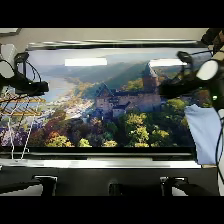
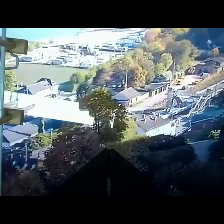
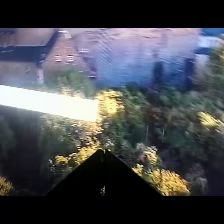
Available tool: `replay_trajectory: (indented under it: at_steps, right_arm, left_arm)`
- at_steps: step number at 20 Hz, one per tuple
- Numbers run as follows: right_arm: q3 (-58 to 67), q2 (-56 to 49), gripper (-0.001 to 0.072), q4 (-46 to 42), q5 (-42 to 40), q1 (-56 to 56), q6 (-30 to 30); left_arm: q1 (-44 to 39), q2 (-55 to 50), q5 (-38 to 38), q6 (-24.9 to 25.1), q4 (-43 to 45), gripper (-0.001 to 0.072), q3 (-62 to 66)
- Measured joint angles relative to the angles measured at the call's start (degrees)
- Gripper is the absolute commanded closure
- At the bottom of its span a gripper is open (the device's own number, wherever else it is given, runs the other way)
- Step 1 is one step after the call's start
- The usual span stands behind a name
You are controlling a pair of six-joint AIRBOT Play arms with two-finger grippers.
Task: Fold the clothes and pants, and hang the long-sleeved shirts on hangers.
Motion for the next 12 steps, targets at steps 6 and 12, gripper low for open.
replay_trajectory:
  at_steps: [6,12]
  right_arm:
    - [0.02,0.02,0.0672,-0.11,-1.05,6.23,-0.33]
    - [0.02,0.02,0.0672,-0.07,-1.05,7.04,-0.33]
  left_arm:
    - [-0.2,0.46,-0.55,0.48,1.16,0.0693,-1.55]
    - [-0.2,0.52,-0.66,0.57,1.38,0.0693,-1.77]
